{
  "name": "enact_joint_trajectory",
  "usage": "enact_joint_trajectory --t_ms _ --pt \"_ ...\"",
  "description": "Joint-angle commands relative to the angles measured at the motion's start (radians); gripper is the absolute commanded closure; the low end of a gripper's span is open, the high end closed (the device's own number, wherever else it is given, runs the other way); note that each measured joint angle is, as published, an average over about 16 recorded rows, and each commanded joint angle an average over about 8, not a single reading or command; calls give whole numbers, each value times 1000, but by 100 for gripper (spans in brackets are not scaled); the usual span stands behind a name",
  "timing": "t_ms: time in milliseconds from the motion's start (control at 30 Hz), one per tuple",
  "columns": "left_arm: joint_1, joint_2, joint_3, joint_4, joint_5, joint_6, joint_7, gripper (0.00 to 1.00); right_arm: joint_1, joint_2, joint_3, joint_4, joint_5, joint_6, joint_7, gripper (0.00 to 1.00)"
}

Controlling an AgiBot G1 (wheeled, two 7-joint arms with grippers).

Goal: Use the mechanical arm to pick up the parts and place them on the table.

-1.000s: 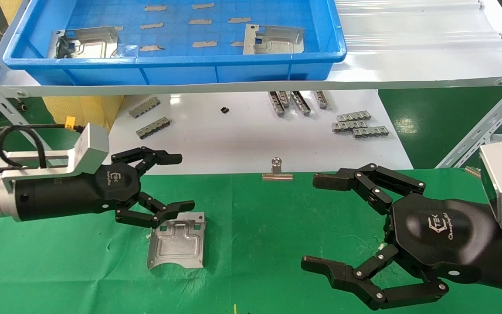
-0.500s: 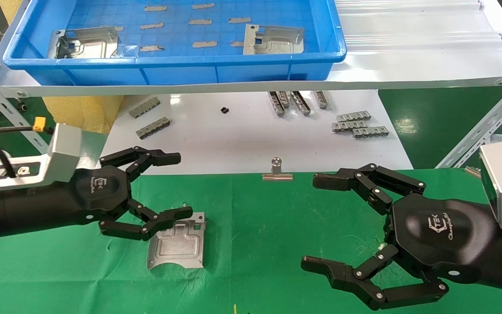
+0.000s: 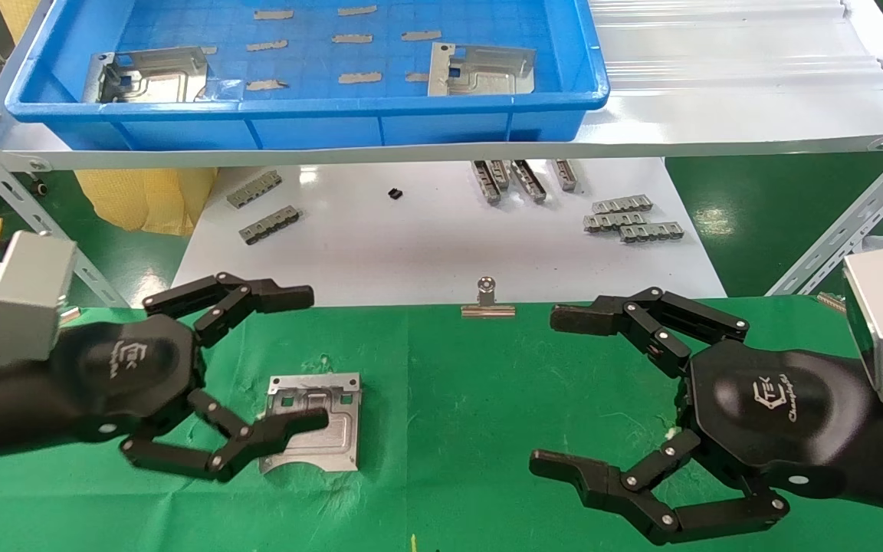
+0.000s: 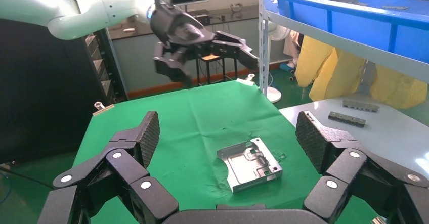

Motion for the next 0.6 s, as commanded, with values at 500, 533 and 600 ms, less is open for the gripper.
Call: enact_joint_trajectory --t_ms 500,533,600 --pt "150 -94 -115 -283 -83 -21 -128 0 0 0 0 0 0 0 0 0" --pt "152 -95 -117 -287 -85 -21 -129 0 0 0 0 0 0 0 0 0" --pt "156 -98 -120 -294 -87 -22 -131 0 0 0 0 0 0 0 0 0"
